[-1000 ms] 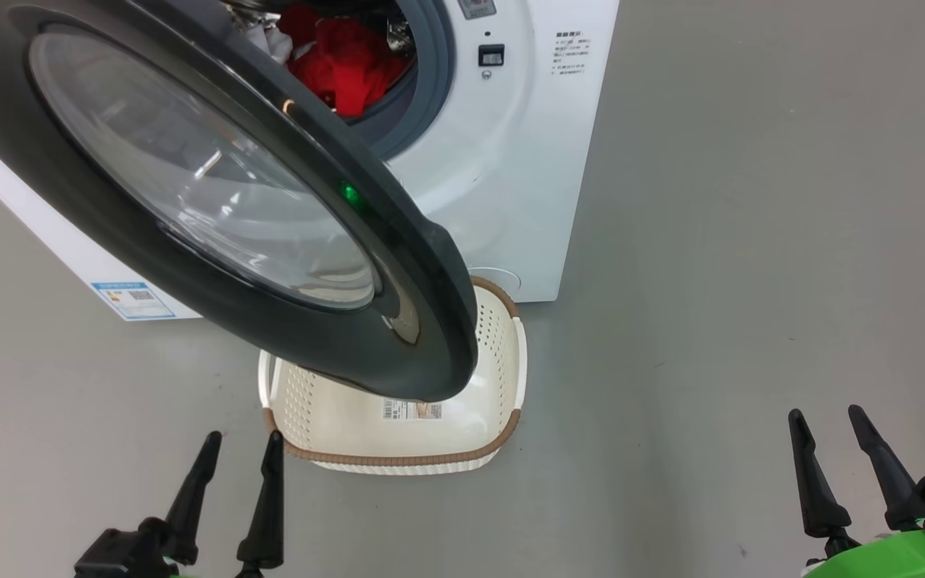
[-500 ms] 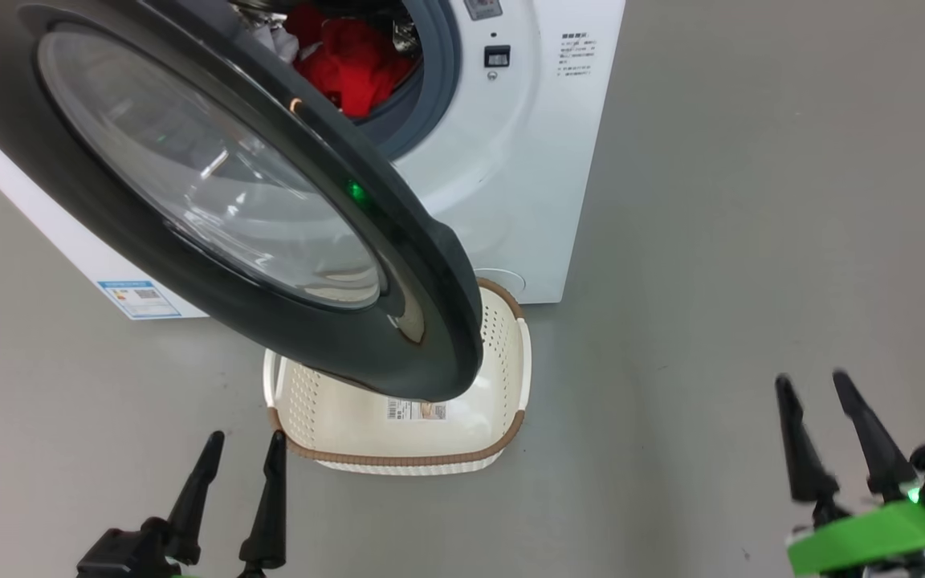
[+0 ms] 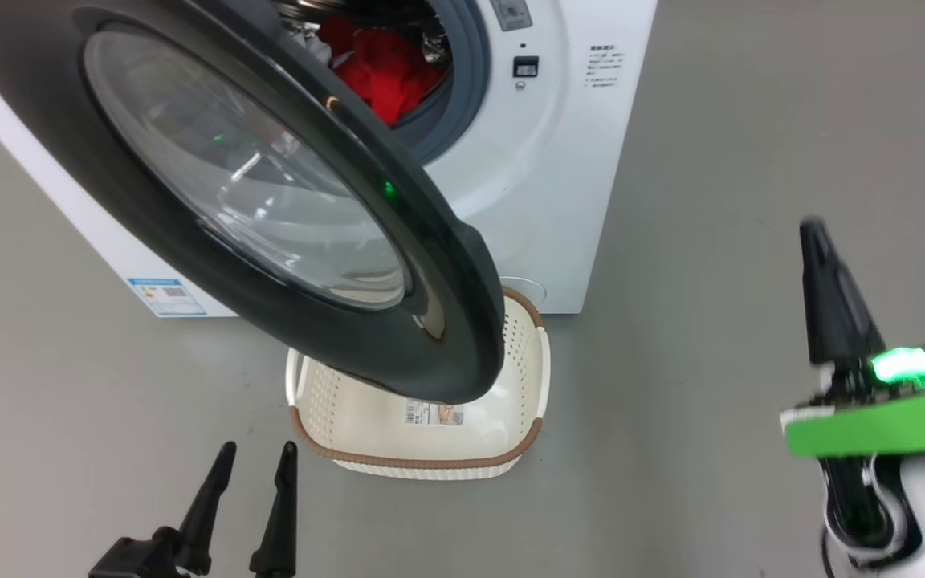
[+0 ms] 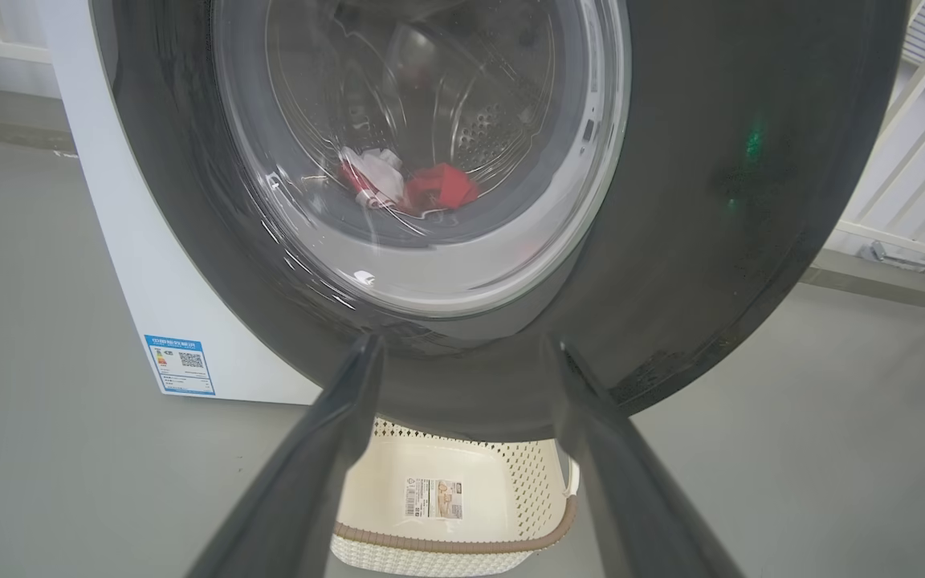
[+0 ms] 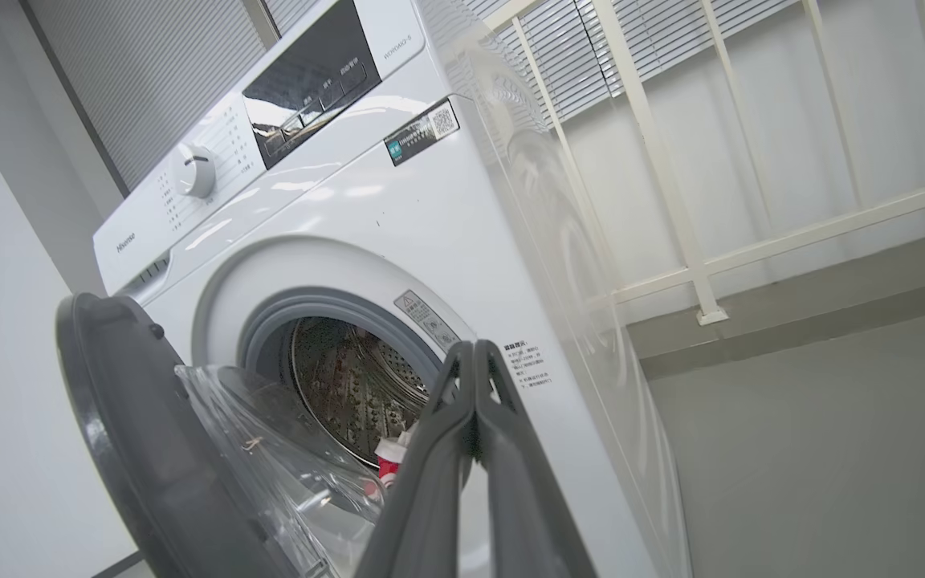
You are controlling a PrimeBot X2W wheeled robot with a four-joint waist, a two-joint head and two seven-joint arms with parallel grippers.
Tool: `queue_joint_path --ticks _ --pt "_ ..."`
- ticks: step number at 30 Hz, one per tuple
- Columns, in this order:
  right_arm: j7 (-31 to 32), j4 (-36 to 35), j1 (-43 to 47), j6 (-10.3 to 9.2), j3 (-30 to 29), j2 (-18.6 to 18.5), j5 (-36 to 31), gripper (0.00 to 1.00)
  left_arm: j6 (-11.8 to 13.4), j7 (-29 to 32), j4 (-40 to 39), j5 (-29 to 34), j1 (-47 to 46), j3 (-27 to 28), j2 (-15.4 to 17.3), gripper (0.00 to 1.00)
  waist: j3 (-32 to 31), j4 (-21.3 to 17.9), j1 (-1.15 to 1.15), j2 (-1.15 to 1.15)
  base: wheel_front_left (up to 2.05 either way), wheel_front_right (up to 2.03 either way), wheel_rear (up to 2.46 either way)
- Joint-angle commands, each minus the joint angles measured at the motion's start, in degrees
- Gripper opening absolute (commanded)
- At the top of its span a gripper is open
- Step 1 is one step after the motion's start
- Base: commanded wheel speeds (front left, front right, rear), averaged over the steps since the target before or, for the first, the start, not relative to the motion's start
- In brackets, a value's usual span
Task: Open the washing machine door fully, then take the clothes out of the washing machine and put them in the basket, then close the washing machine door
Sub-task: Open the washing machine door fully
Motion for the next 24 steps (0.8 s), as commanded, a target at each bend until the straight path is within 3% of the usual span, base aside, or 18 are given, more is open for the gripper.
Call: queue_joint_path --ticks 1,9,10,11,17,24 --pt "-0.4 -3.1 -3.8 0.28 2.8 -1.1 4.6 0.00 0.4 -0.7 -1.5 -0.4 -0.1 1.5 0.6 1.00 0.0 0.7 0.00 0.00 0.00 0.00 0.00" --pt "-0.4 -3.3 -12.1 0.28 14.5 -5.0 26.9 0.00 0.8 -0.7 -1.8 -1.4 -0.4 0.4 0.6 1.00 0.9 2.7 0.00 0.00 0.00 0.00 0.00" --pt "0.9 -2.0 -14.3 0.28 18.5 -6.2 34.4 0.00 0.9 -0.7 -1.8 -1.6 -0.6 0.0 0.6 1.00 1.1 3.2 0.00 0.00 0.00 0.00 0.00" --pt "0.9 -2.0 -14.3 0.28 18.5 -6.2 34.4 0.00 0.9 -0.7 -1.8 -1.6 -0.6 0.0 0.6 1.00 1.1 3.2 0.00 0.00 0.00 0.00 0.00" --pt "13.1 0.4 -20.2 0.28 22.0 -7.2 52.5 0.00 1.0 -0.7 -2.1 -2.6 -1.4 -1.1 0.6 1.00 2.9 4.7 0.00 0.00 0.00 0.00 0.00" --pt "29.7 6.8 -24.3 0.28 20.1 -7.0 61.8 0.00 1.1 -0.7 -2.1 -3.6 -2.6 -2.3 0.6 1.00 4.8 6.7 0.00 0.00 0.00 0.00 0.00"
